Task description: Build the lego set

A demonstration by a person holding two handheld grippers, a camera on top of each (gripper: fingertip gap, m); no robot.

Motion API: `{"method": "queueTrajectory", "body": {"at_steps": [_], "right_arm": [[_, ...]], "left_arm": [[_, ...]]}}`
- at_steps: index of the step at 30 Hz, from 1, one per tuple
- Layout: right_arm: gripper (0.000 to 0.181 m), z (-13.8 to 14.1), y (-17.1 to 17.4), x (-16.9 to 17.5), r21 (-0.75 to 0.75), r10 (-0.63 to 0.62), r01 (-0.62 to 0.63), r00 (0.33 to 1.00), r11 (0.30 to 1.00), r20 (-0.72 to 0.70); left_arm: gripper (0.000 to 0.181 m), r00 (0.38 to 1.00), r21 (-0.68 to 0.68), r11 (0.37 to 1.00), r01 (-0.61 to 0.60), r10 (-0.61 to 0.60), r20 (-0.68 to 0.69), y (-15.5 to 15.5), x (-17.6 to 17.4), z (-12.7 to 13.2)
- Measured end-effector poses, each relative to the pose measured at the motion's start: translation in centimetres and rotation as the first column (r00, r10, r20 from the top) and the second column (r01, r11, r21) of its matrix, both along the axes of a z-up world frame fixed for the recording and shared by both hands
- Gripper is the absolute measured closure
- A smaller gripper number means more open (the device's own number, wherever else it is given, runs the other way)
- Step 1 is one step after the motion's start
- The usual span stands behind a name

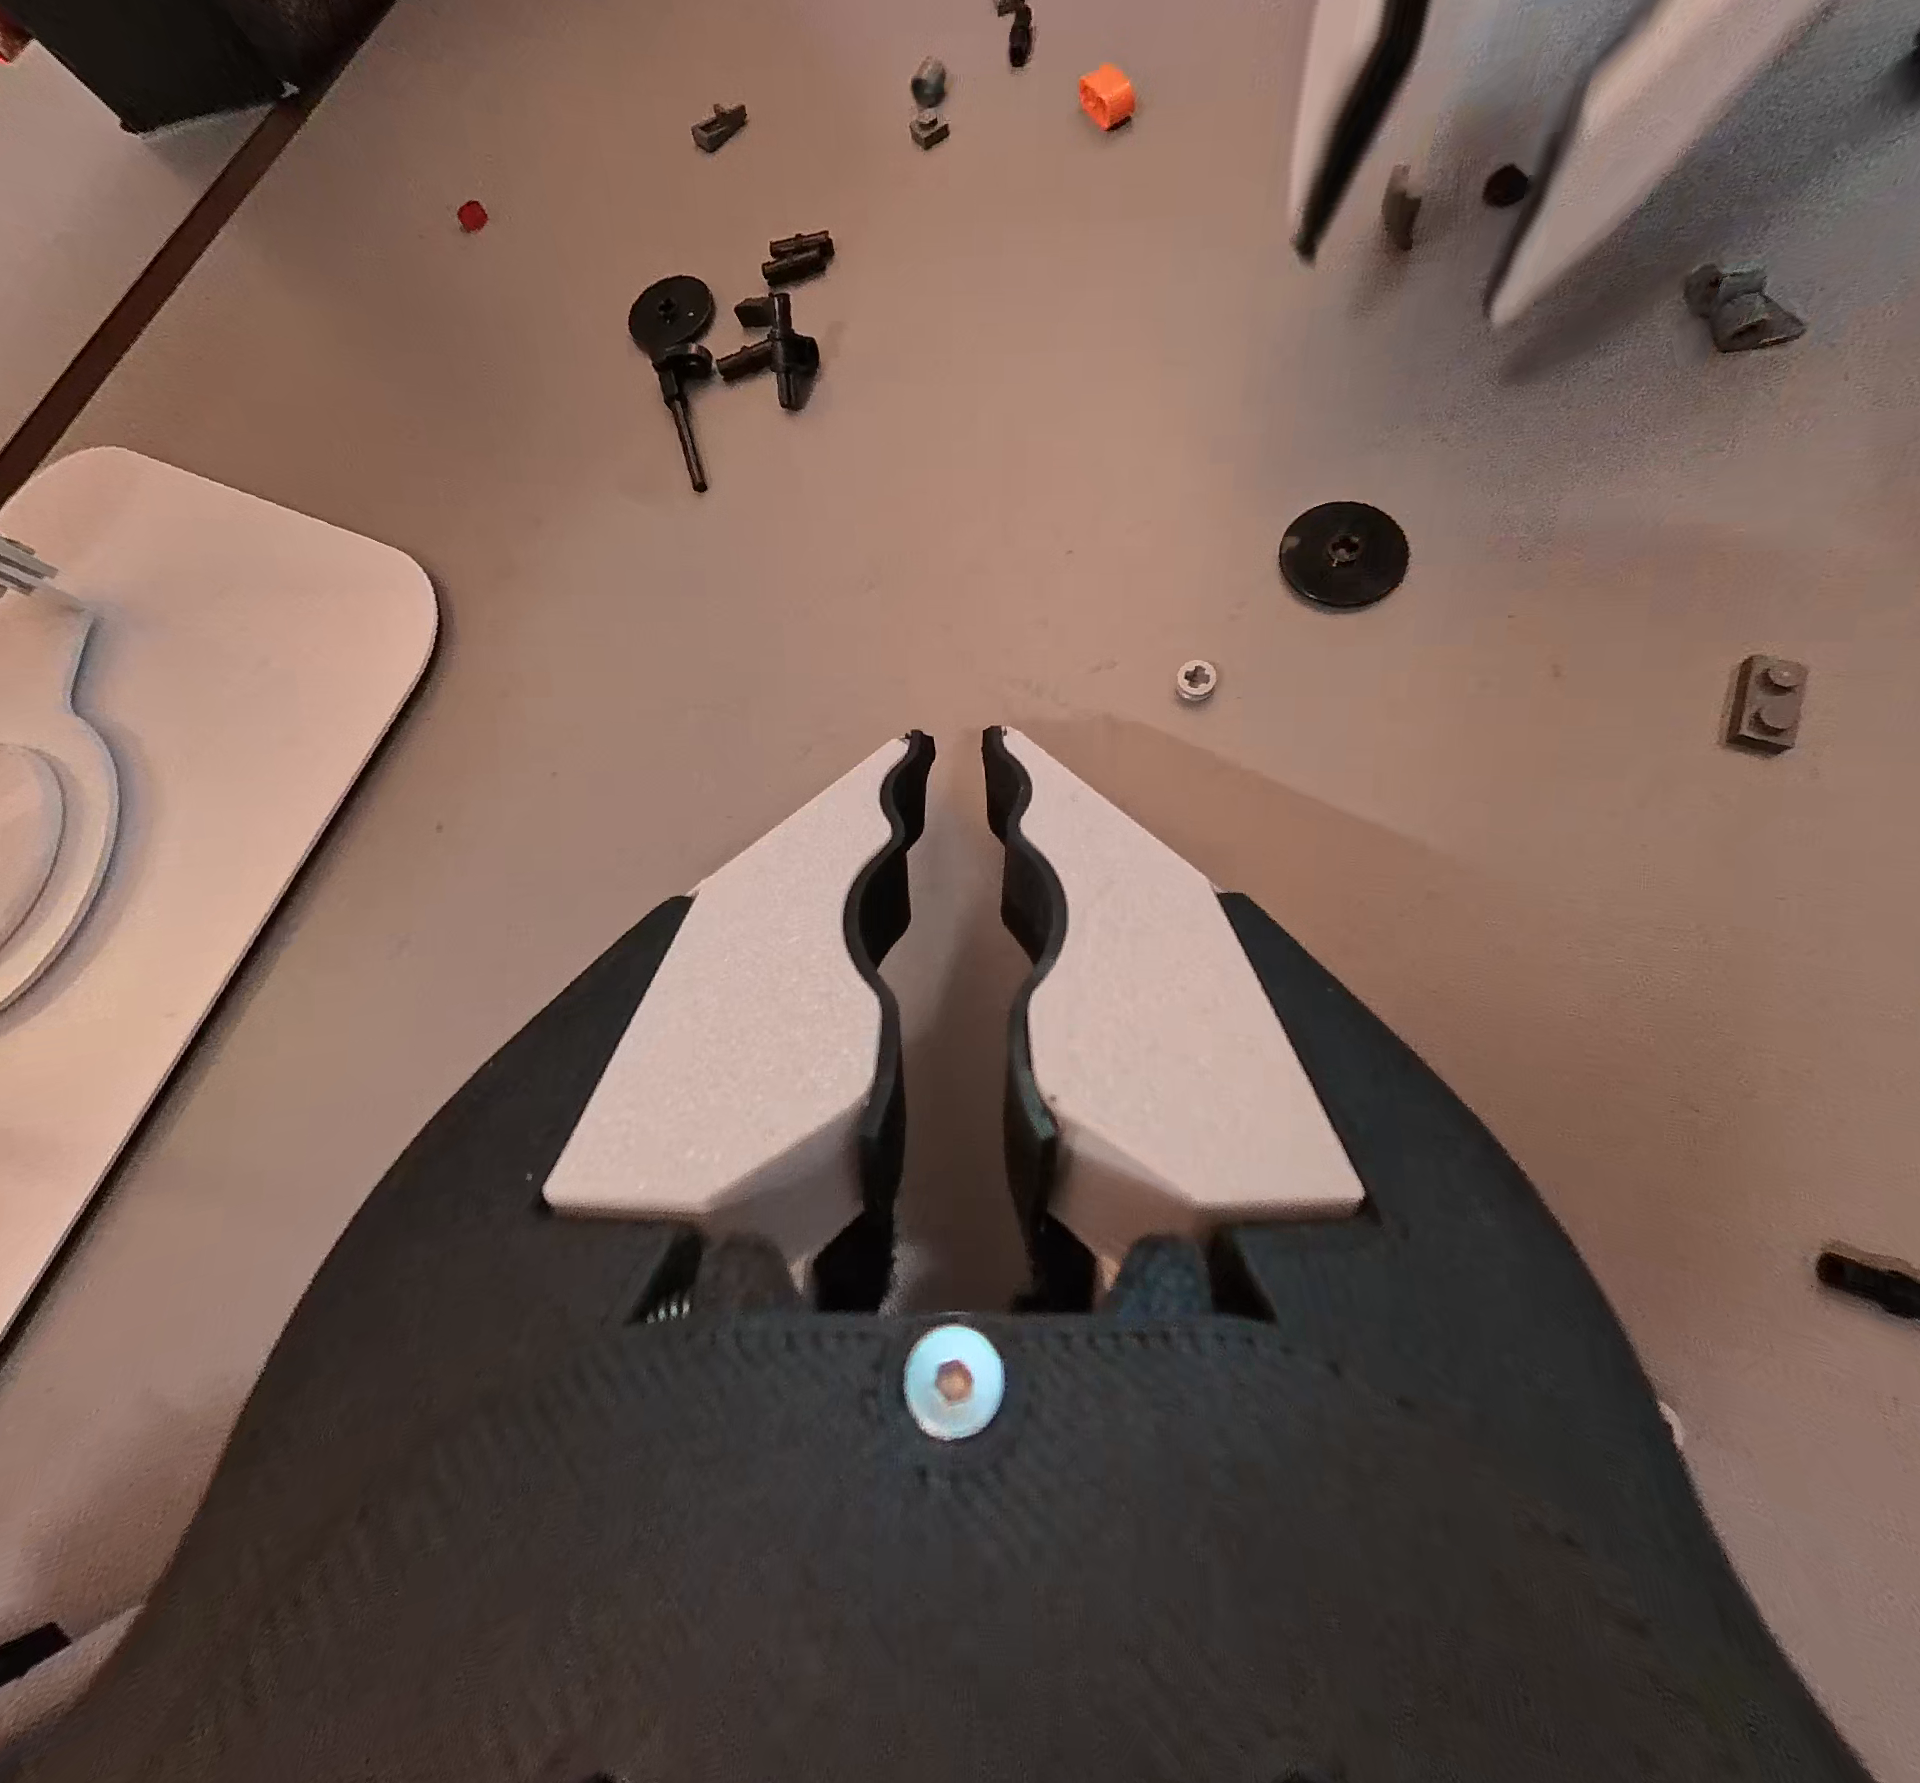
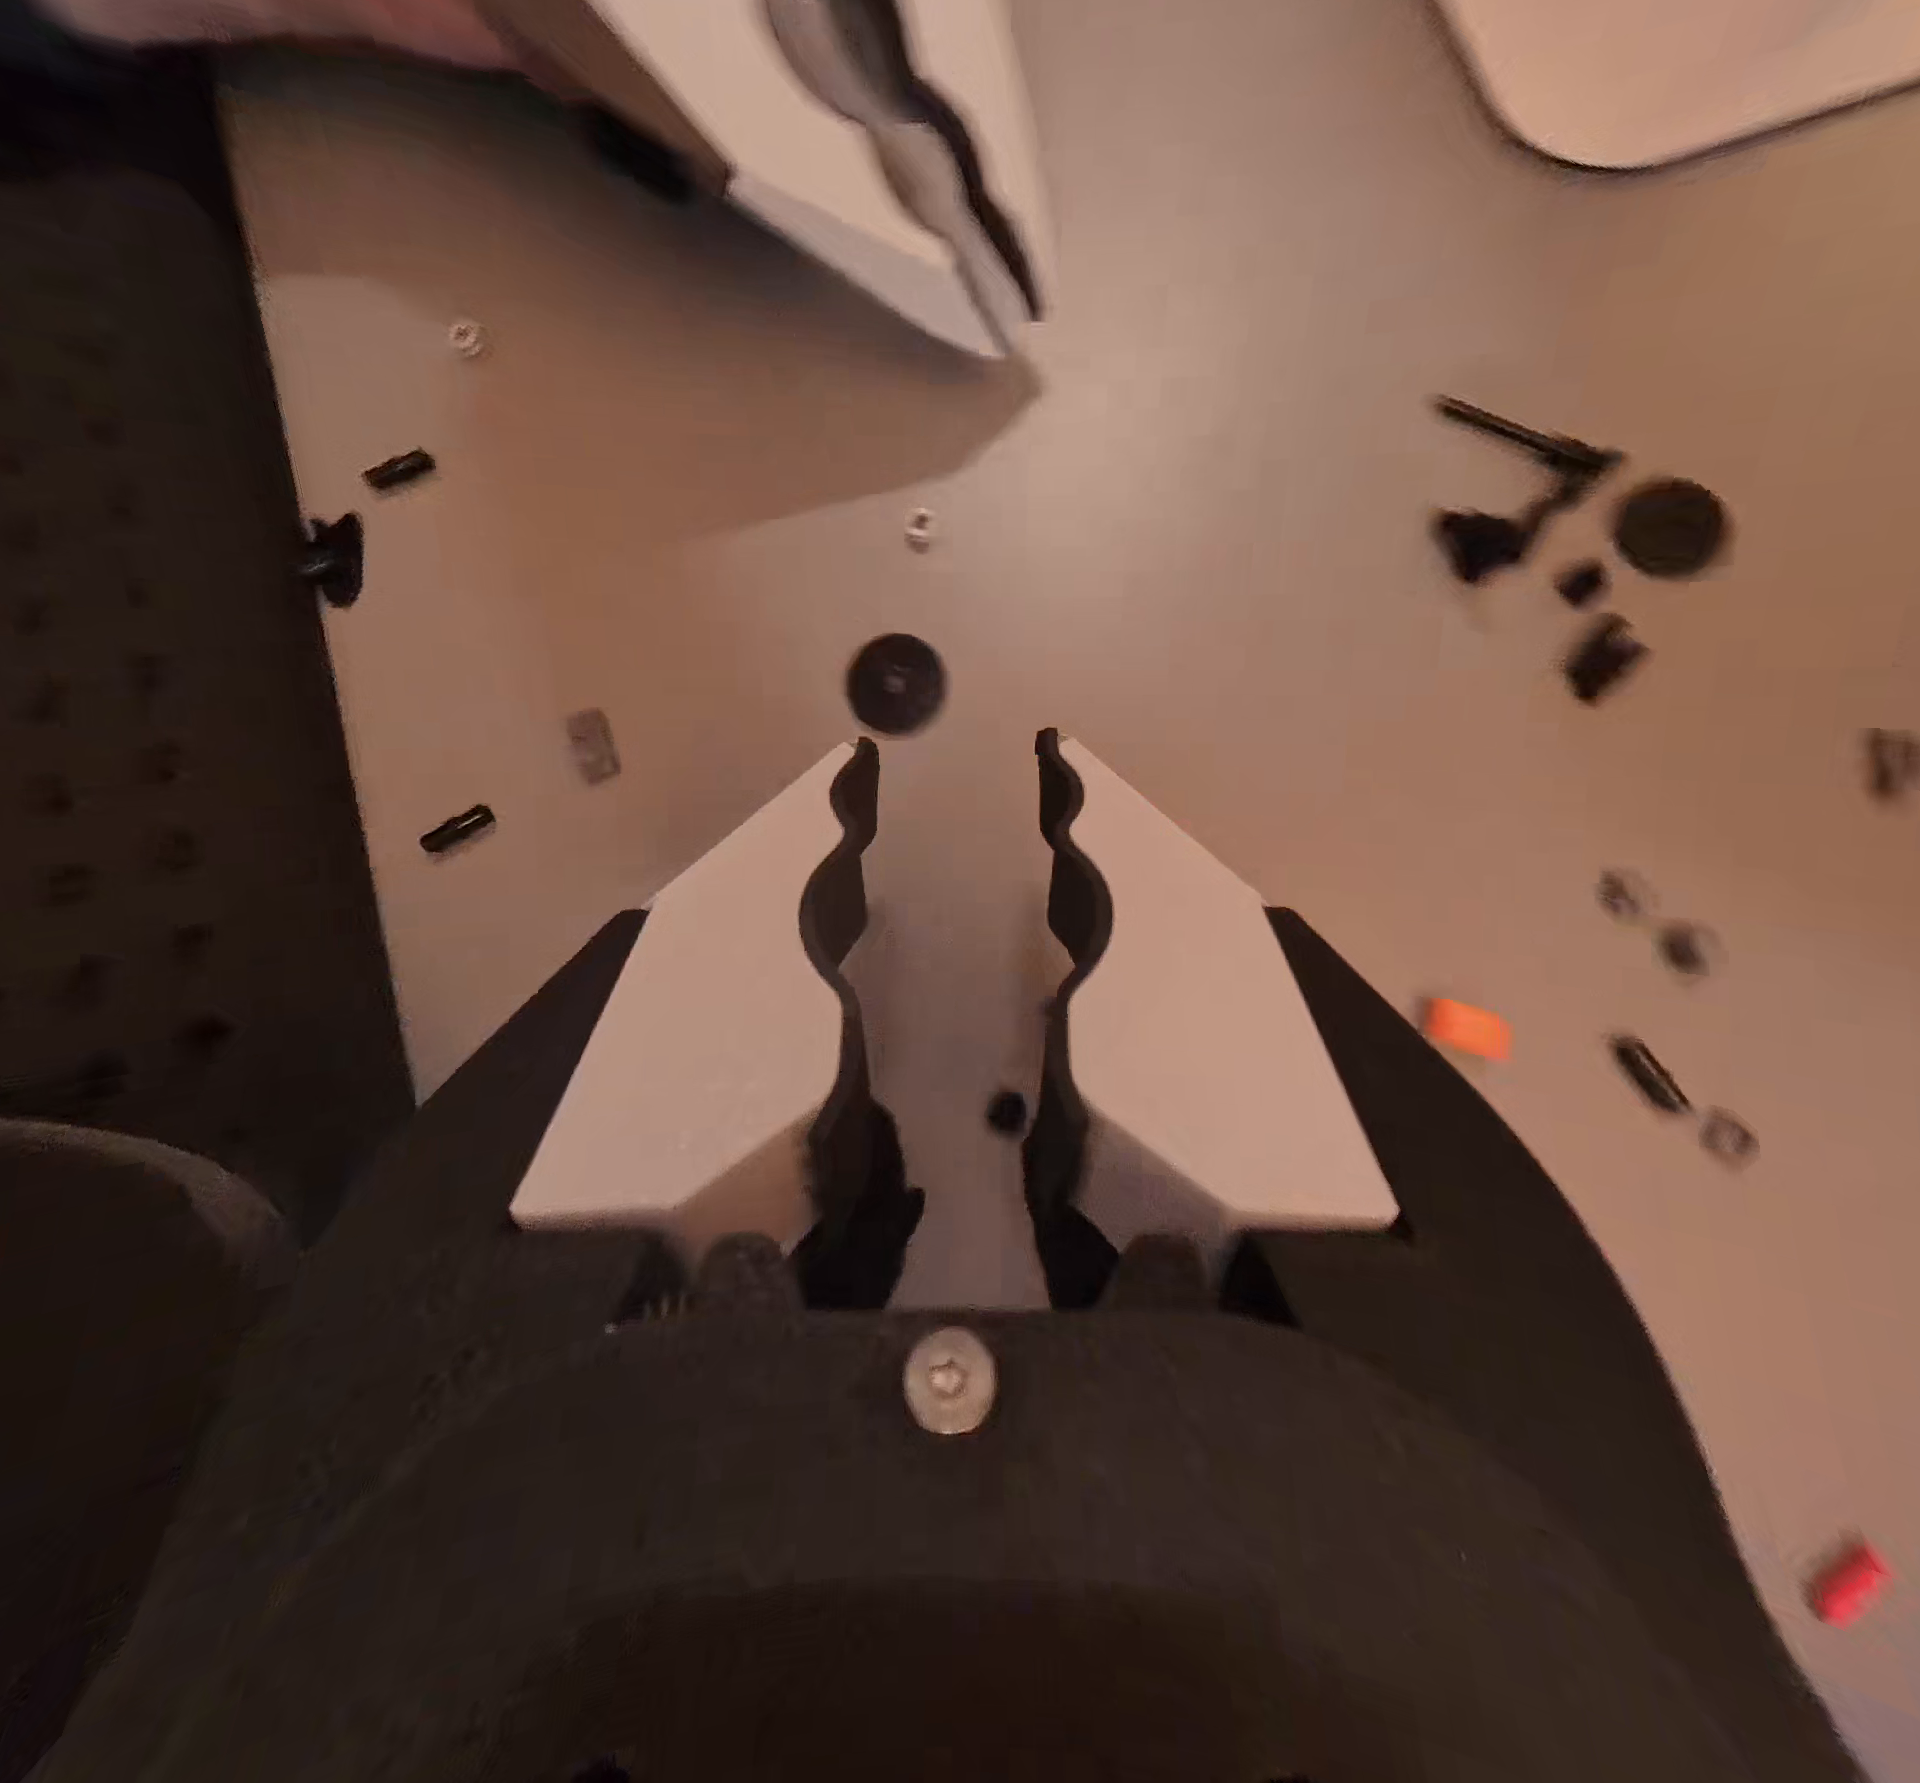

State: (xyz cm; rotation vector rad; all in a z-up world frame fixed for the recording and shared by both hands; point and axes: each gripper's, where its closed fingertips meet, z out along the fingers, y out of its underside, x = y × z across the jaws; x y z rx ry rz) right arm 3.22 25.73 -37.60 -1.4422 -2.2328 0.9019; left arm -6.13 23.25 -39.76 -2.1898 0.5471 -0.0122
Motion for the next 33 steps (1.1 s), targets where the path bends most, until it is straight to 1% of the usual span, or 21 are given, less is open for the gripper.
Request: {"method": "queueTrajectory", "body": {"at_steps": [2, 4, 7, 8, 9, 11, 15, 18, 20, 21, 22, 23, 25, 27, 29, 31, 33], "right_arm": [[0.155, -1.2, -1.4, -0.5, 0.033, 0.052, -0.053, 0.998, 0.998, 0.03], [0.153, -2.4, -1.5, -0.9, 0.061, 0.057, -0.062, 0.996, 0.996, 0.074], [0.157, -2.8, -2.5, -1.5, 0.03, 0.091, -0.094, 0.993, 0.995, 0.07], [0.159, -3.3, -2.3, -1.5, 0.058, 0.087, -0.092, 0.992, 0.994, 0.092], [0.164, -3.1, -2.1, -1.9, 0.064, 0.077, -0.082, 0.994, 0.995, 0.071], [0.165, -3.1, -1.2, -2.3, 0.069, 0.047, -0.052, 0.996, 0.996, 0.077], [0.169, -3.0, 2.2, -3.9, 0.102, -0.032, 0.025, 0.997, 0.994, 0.064], [0.169, -3.0, 4.8, -5.7, 0.1, -0.096, 0.091, 0.994, 0.991, 0.052], [0.169, -3.0, 7.1, -7.2, 0.135, -0.154, 0.151, 0.988, 0.979, 0.014], [0.167, -3.0, 7.6, -7.5, 0.117, -0.167, 0.163, 0.986, 0.98, 0.027], [0.158, -2.9, 8.3, -7.7, 0.112, -0.187, 0.182, 0.982, 0.977, 0.039], [0.154, -2.2, 9.2, -7.8, 0.106, -0.21, 0.207, 0.978, 0.973, 0.015], [0.154, -0.6, 10.7, -7.6, 0.073, -0.244, 0.246, 0.969, 0.967, -0.025], [0.154, 0.1, 13.7, -6.8, 0.11, -0.304, 0.305, 0.952, 0.946, -0.029], [0.154, 0.5, 16.2, -6.6, 0.091, -0.36, 0.36, 0.933, 0.928, -0.023], [0.155, 0.6, 17.7, -7.0, 0.085, -0.373, 0.372, 0.928, 0.924, -0.014], [0.156, -0.1, 18.7, -7.4, 0.099, -0.368, 0.365, 0.93, 0.926, 0.009]], "left_arm": [[0.173, 1.0, 0.002, 1.0, 0.0, 0.0, 0.0, 0.0, 0.0, 0.0], [0.173, 1.0, 0.002, 1.0, 0.0, 0.0, -0.001, 0.0, 0.0, 0.0], [0.173, 1.0, 0.003, 1.0, 0.002, -0.002, 0.002, -0.1, 0.1, 0.1], [0.173, 1.0, 0.004, 1.0, 0.002, -0.002, 0.005, -0.1, 0.1, 0.1], [0.173, 1.0, 0.004, 1.0, 0.003, -0.003, 0.006, -0.1, 0.1, 0.1], [0.173, 1.0, 0.004, 1.0, 0.003, -0.003, 0.01, -0.1, 0.1, 0.1], [0.173, 1.0, 0.005, 1.0, 0.006, -0.006, 0.016, -0.1, 0.1, 0.2], [0.173, 1.0, 0.007, 1.0, 0.005, -0.005, 0.021, 0.0, 0.1, 0.2], [0.173, 1.0, 0.005, 1.0, 0.006, -0.006, 0.018, 0.0, 0.1, 0.2], [0.173, 1.0, 0.004, 1.0, 0.007, -0.007, 0.017, 0.0, 0.1, 0.2], [0.173, 1.0, 0.005, 1.0, 0.007, -0.007, 0.017, 0.0, 0.1, 0.2], [0.173, 1.0, 0.007, 1.0, 0.008, -0.008, 0.018, -0.1, 0.1, 0.2], [0.173, 1.0, 0.008, 1.0, 0.009, -0.009, 0.022, -0.1, 0.1, 0.2], [0.173, 1.0, 0.011, 1.0, 0.01, -0.011, 0.029, -0.1, 0.1, 0.3], [0.173, 0.999, 0.013, 1.0, 0.01, -0.01, 0.036, 0.0, 0.1, 0.4], [0.173, 0.999, 0.013, 1.0, 0.01, -0.01, 0.038, 0.0, 0.1, 0.4], [0.173, 0.999, 0.014, 1.0, 0.012, -0.012, 0.038, 0.1, 0.1, 0.4]]}}
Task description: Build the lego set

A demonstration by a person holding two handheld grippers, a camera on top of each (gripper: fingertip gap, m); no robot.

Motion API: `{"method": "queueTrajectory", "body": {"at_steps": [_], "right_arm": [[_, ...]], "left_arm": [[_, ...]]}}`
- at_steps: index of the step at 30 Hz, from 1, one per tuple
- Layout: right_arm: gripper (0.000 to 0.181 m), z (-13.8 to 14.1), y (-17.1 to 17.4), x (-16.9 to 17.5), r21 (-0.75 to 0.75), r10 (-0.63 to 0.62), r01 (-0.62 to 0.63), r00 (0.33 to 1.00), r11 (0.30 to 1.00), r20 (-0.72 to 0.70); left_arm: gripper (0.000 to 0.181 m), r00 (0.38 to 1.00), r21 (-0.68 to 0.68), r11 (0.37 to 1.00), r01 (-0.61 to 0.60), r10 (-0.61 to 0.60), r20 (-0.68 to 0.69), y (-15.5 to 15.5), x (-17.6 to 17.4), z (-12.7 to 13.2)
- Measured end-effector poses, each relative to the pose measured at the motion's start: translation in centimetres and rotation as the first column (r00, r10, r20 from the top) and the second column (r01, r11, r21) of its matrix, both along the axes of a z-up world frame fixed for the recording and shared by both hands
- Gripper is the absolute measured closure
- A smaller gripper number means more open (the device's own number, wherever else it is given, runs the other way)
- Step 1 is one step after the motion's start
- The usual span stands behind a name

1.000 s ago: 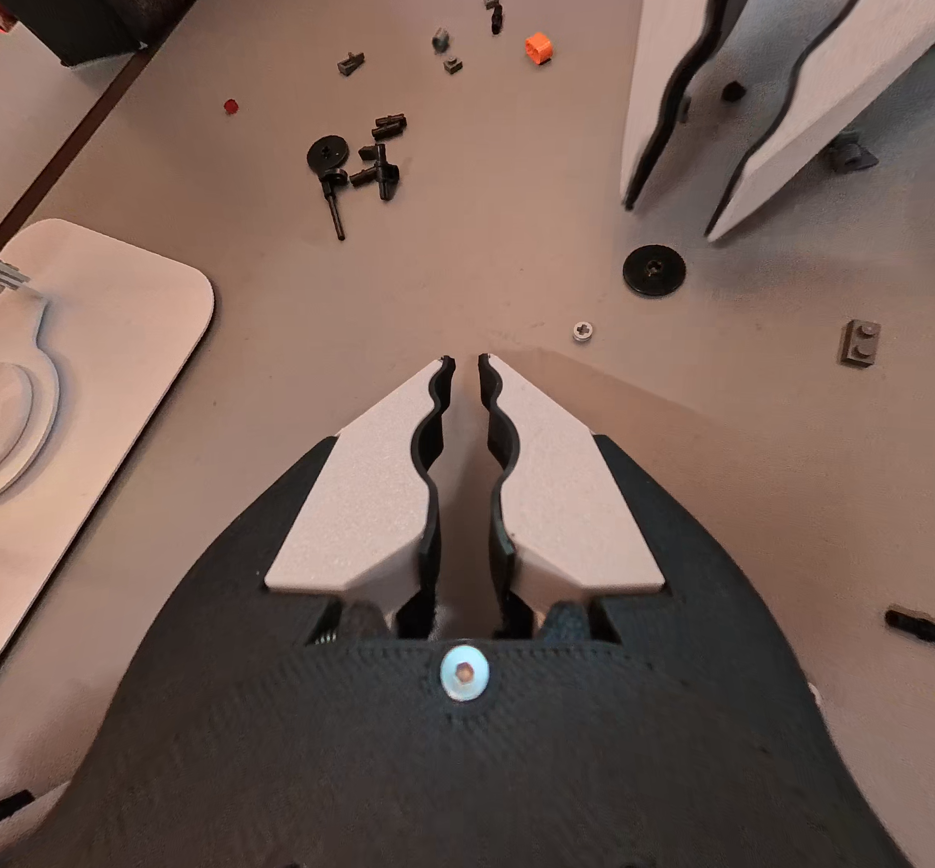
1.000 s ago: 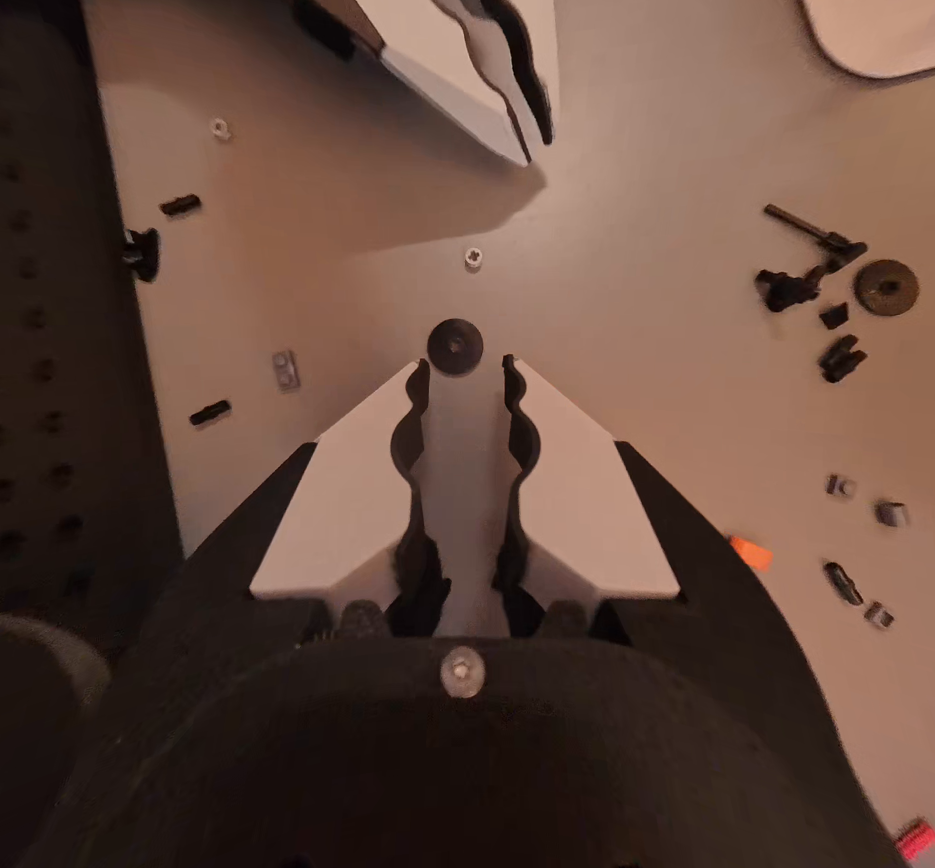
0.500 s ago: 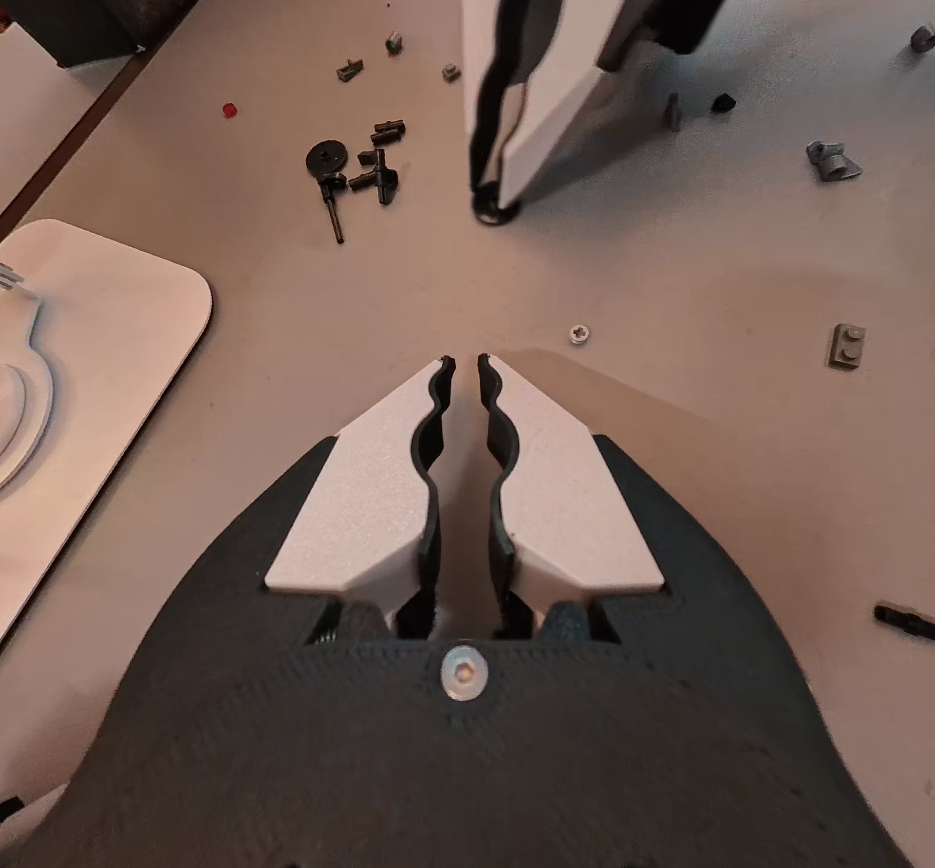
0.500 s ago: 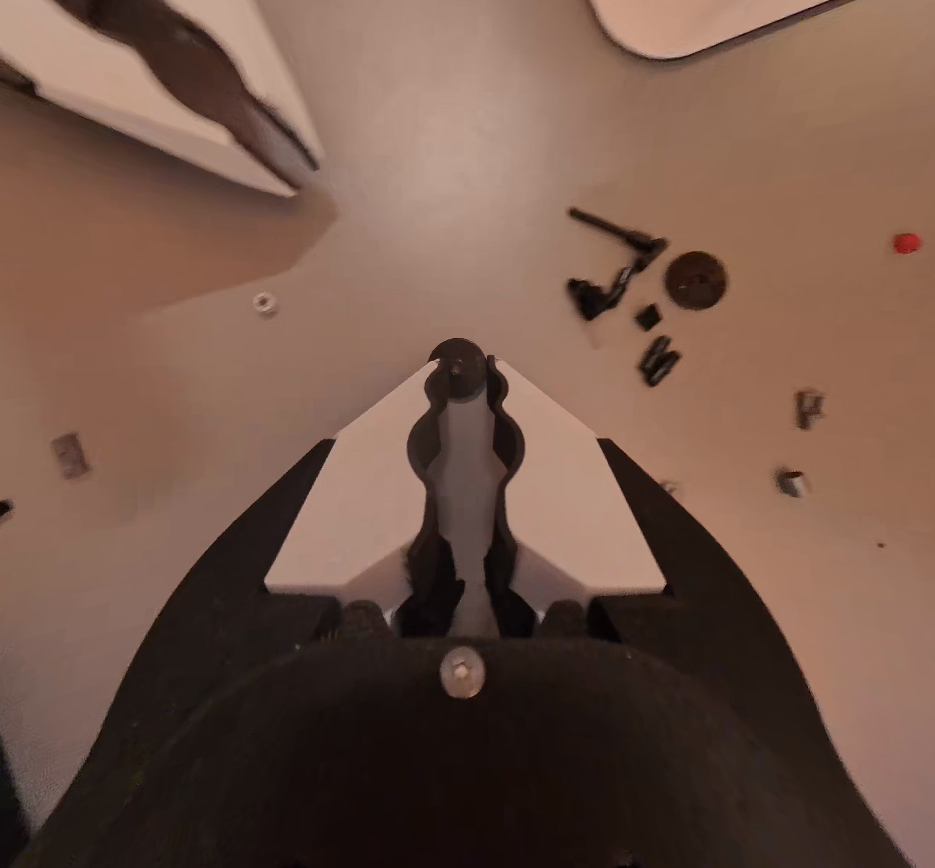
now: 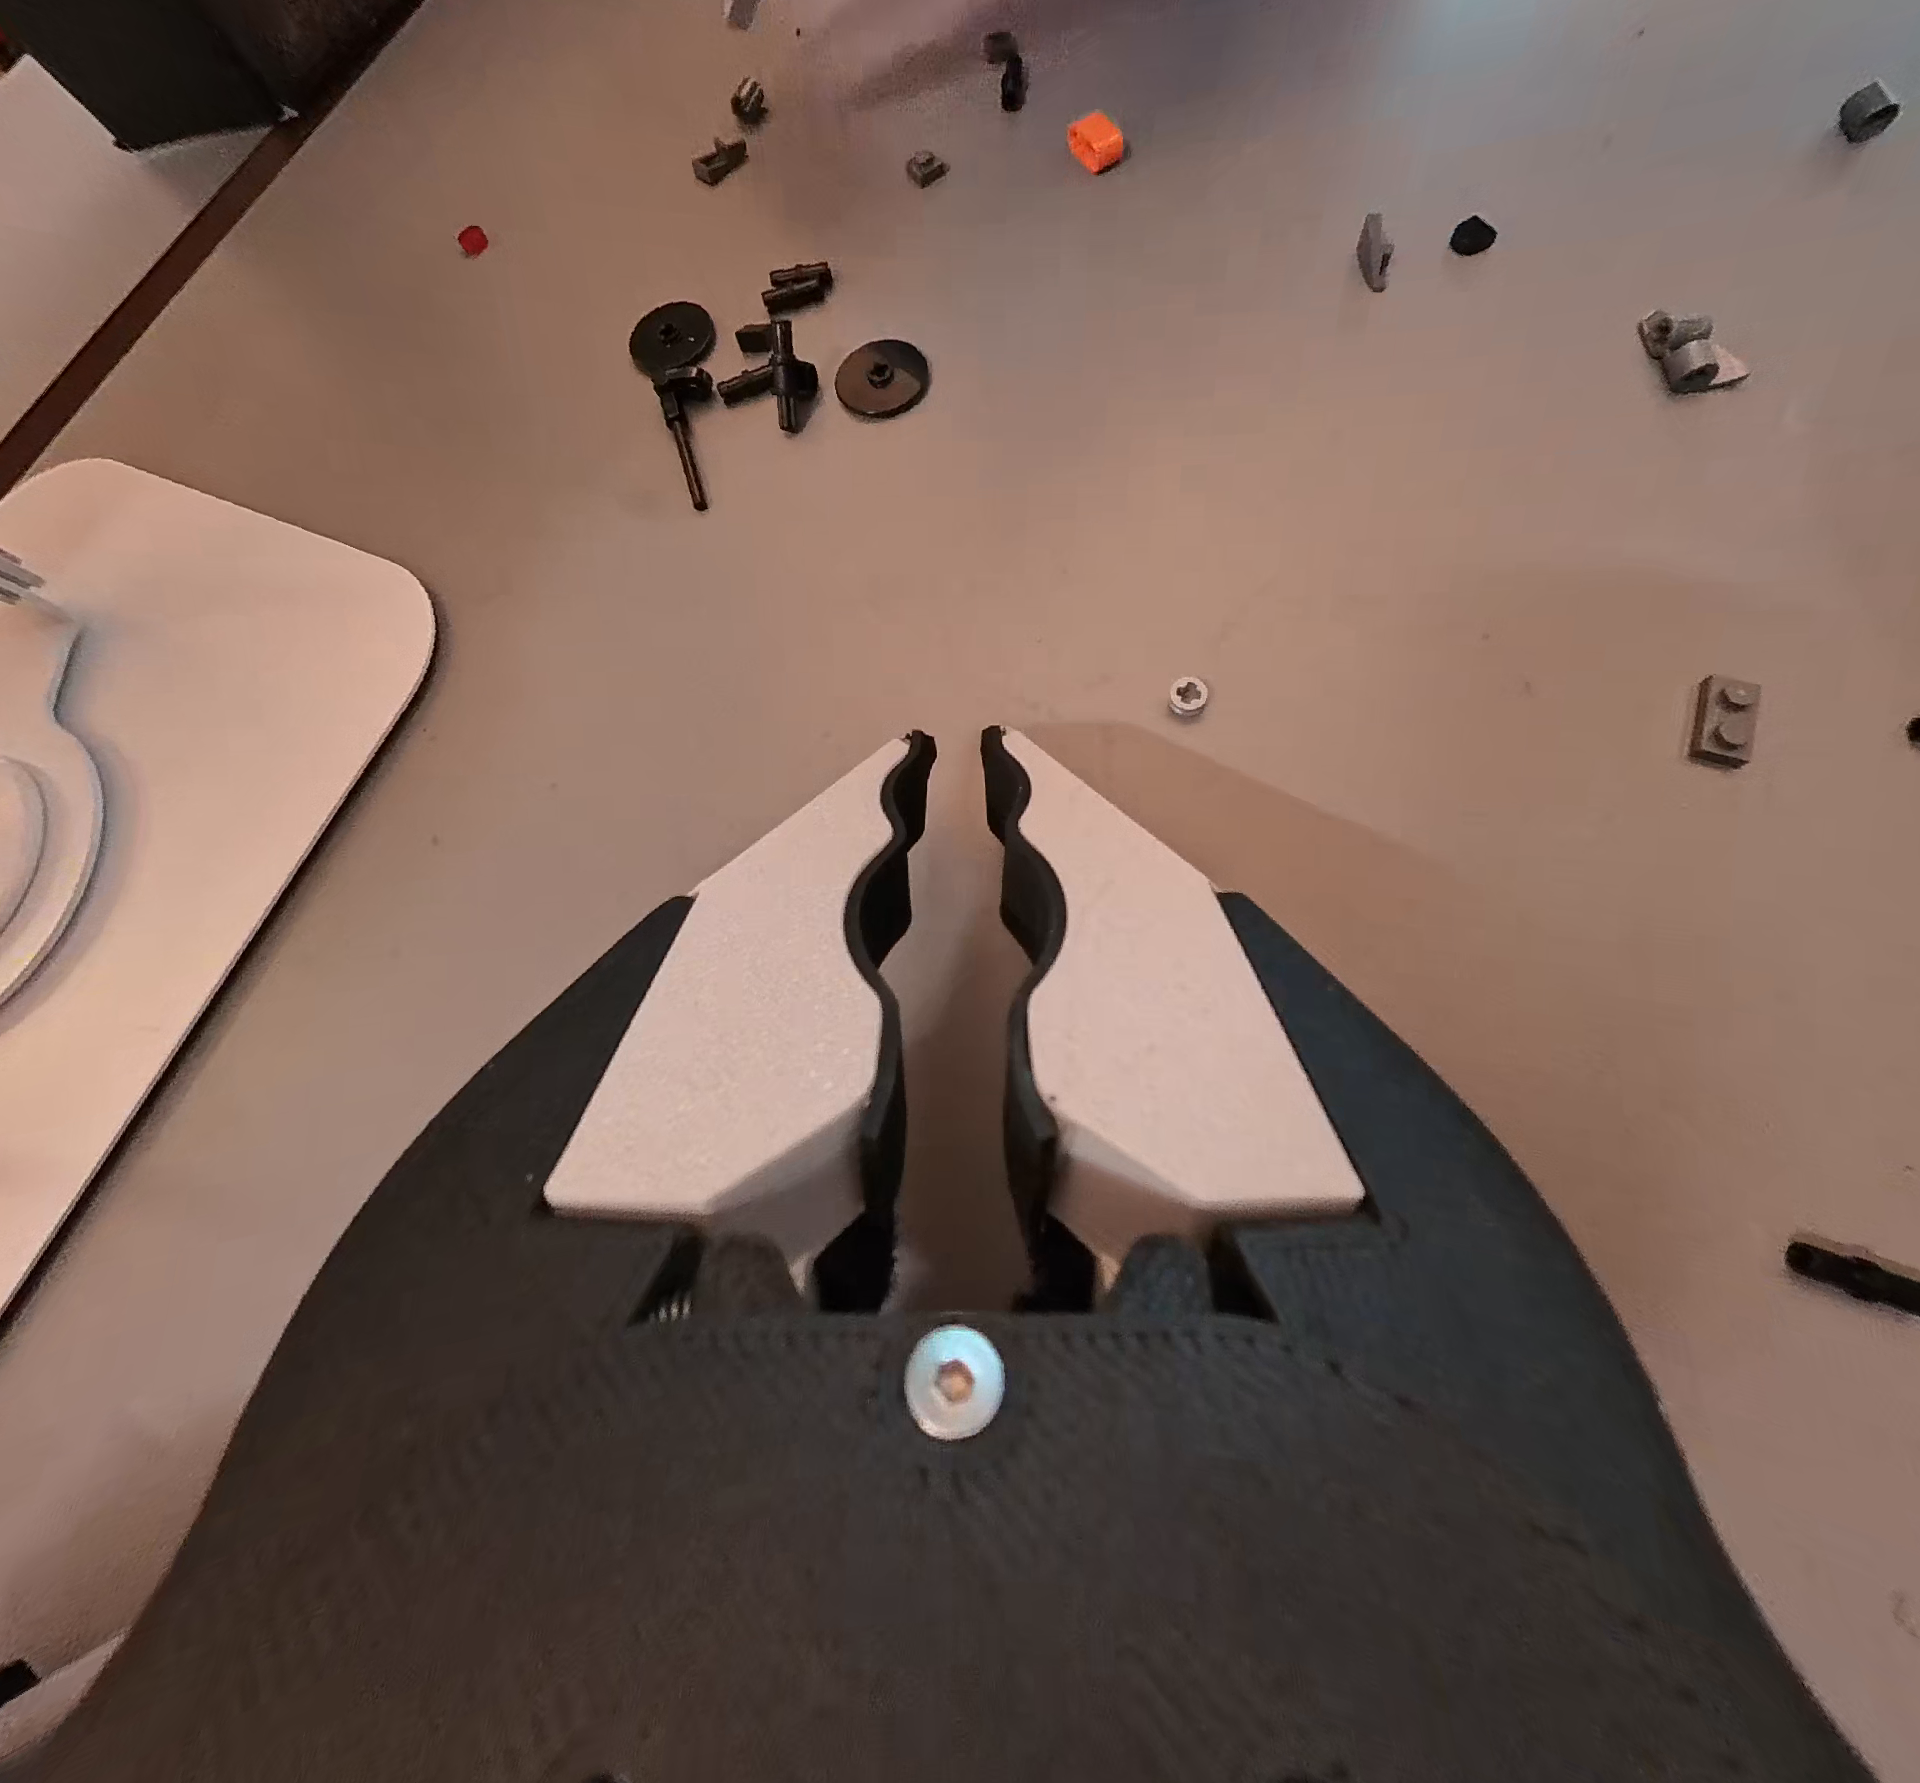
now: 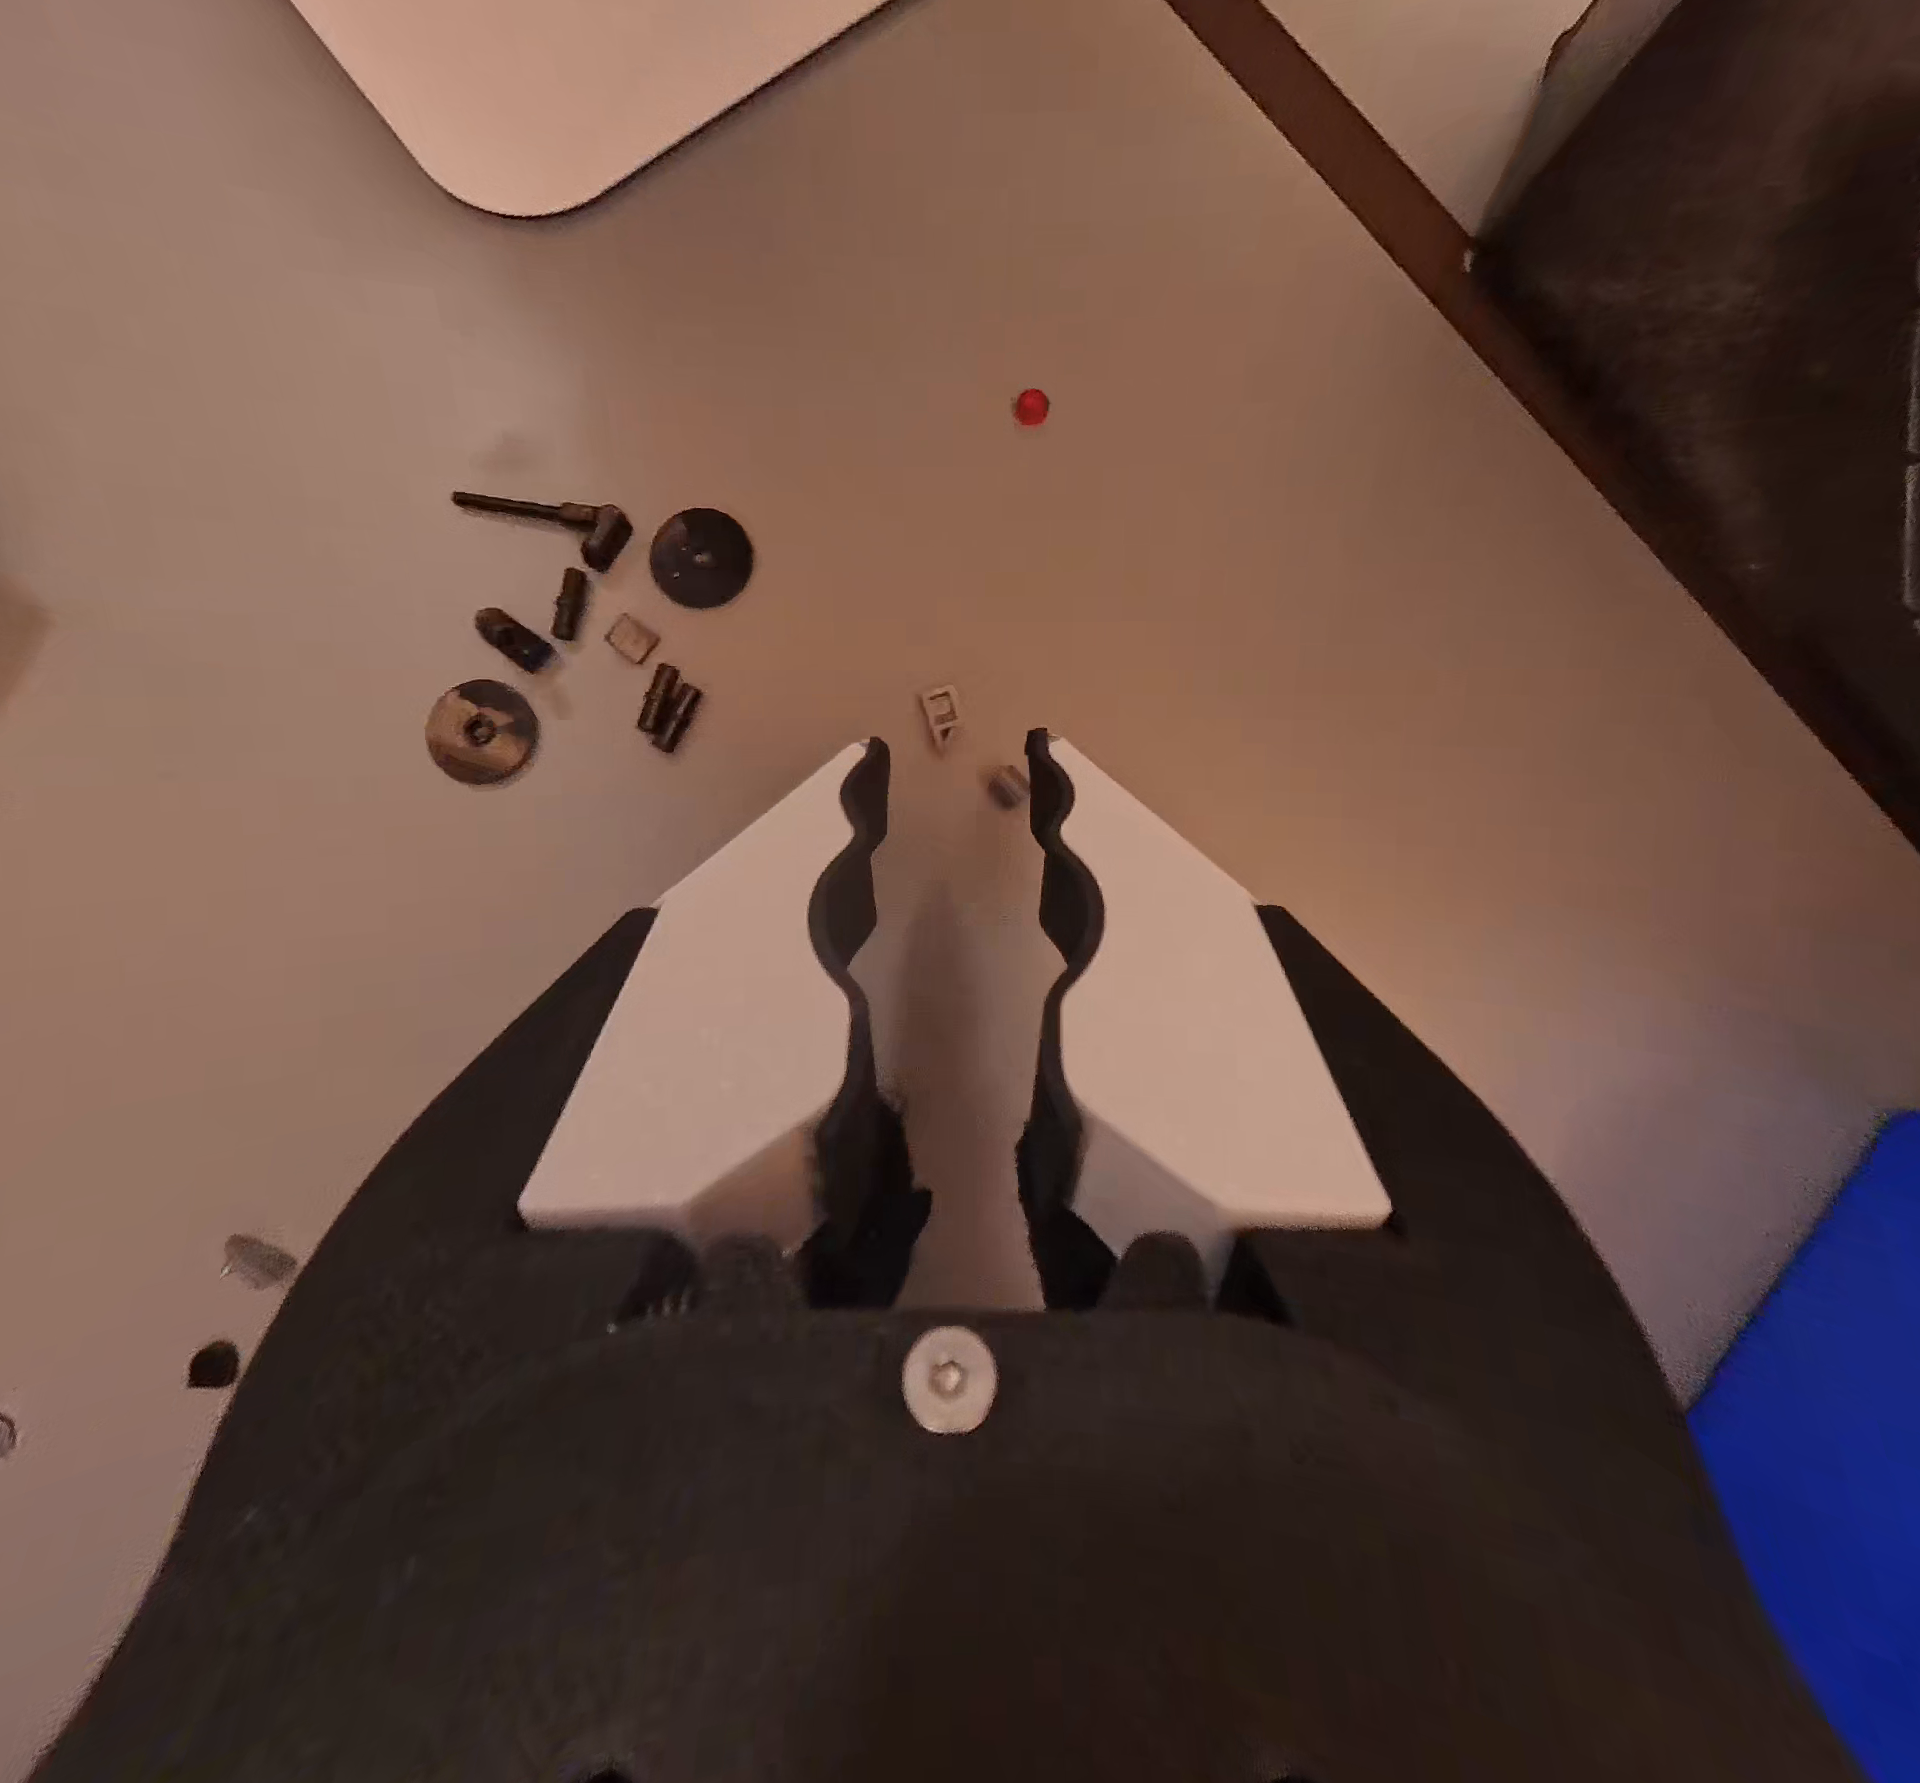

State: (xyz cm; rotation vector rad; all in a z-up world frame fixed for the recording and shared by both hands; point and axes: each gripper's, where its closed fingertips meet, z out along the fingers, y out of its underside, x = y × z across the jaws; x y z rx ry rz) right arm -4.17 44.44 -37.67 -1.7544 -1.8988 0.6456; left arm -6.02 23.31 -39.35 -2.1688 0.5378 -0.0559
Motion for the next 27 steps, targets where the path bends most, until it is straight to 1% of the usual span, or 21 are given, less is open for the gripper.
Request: {"method": "queueTrajectory", "body": {"at_steps": [3, 5, 7, 8, 10, 11, 12, 13, 15, 16, 19, 21, 22, 24, 25, 27], "right_arm": [[0.158, -1.6, 0.6, -0.8, -0.006, 0.014, -0.014, 0.998, 1.0, 0.055], [0.162, -2.3, 0.3, -1.3, -0.02, 0.049, -0.048, 0.996, 0.999, 0.078], [0.162, -2.9, 0.4, -1.5, -0.006, 0.063, -0.063, 0.993, 0.998, 0.103], [0.166, -2.8, 0.1, -1.8, -0.018, 0.073, -0.071, 0.993, 0.997, 0.091], [0.181, -3.2, -0.1, -1.4, -0.021, 0.095, -0.093, 0.987, 0.995, 0.133], [0.177, -3.2, -0.4, -1.3, -0.021, 0.111, -0.109, 0.985, 0.994, 0.135], [0.17, -2.8, -0.5, -1.3, -0.031, 0.115, -0.112, 0.986, 0.993, 0.122], [0.167, -2.1, -0.2, -1.4, -0.038, 0.095, -0.091, 0.991, 0.995, 0.097], [0.165, -0.7, 2.0, -1.8, -0.011, 0.011, -0.01, 0.999, 1.0, 0.047], [0.164, -0.4, 3.2, -1.9, -0.008, -0.03, 0.03, 0.999, 1.0, 0.041], [0.159, -1.1, 4.9, -1.7, -0.055, -0.073, 0.078, 0.993, 0.995, 0.092], [0.161, -1.6, 4.6, -1.7, -0.081, -0.049, 0.058, 0.993, 0.995, 0.11], [0.164, -1.7, 4.3, -1.8, -0.087, -0.031, 0.039, 0.995, 0.995, 0.097], [0.168, -2.6, 3.6, -1.4, -0.061, 0.007, 0.001, 0.99, 0.998, 0.141], [0.174, -2.4, 3.4, -1.6, -0.056, 0.016, -0.009, 0.992, 0.998, 0.122], [0.172, -2.5, 3.3, -1.3, -0.047, 0.017, -0.01, 0.989, 0.999, 0.146]], "left_arm": [[0.173, 1.0, 0.002, 1.0, -0.002, 0.002, 0.004, 0.0, -0.1, 0.1], [0.173, 1.0, 0.004, 1.0, -0.002, 0.002, 0.008, 0.0, -0.1, 0.1], [0.173, 1.0, 0.006, 1.0, 0.0, 0.0, 0.009, 0.0, -0.1, 0.1], [0.173, 1.0, 0.006, 1.0, 0.0, 0.0, 0.011, 0.0, -0.1, 0.2], [0.173, 1.0, 0.007, 1.0, 0.001, -0.001, 0.014, 0.0, -0.1, 0.2], [0.173, 1.0, 0.007, 1.0, 0.002, -0.002, 0.015, 0.0, 0.0, 0.2], [0.173, 1.0, 0.008, 1.0, 0.002, -0.002, 0.016, 0.0, -0.1, 0.2], [0.173, 1.0, 0.009, 1.0, 0.002, -0.003, 0.018, 0.0, 0.0, 0.2], [0.173, 1.0, 0.01, 1.0, 0.002, -0.003, 0.022, 0.0, 0.0, 0.3], [0.173, 1.0, 0.01, 1.0, 0.003, -0.003, 0.024, 0.0, 0.0, 0.3], [0.173, 1.0, 0.011, 1.0, 0.003, -0.004, 0.029, 0.1, 0.0, 0.3], [0.173, 0.999, 0.012, 1.0, 0.003, -0.003, 0.033, 0.1, -0.1, 0.4], [0.173, 0.999, 0.012, 1.0, 0.003, -0.003, 0.035, 0.1, -0.1, 0.4], [0.173, 0.999, 0.013, 1.0, 0.003, -0.004, 0.037, 0.1, -0.1, 0.4], [0.173, 0.999, 0.013, 1.0, 0.004, -0.004, 0.037, 0.1, -0.1, 0.4], [0.173, 0.999, 0.014, 1.0, 0.004, -0.005, 0.038, 0.1, -0.1, 0.4]]}}
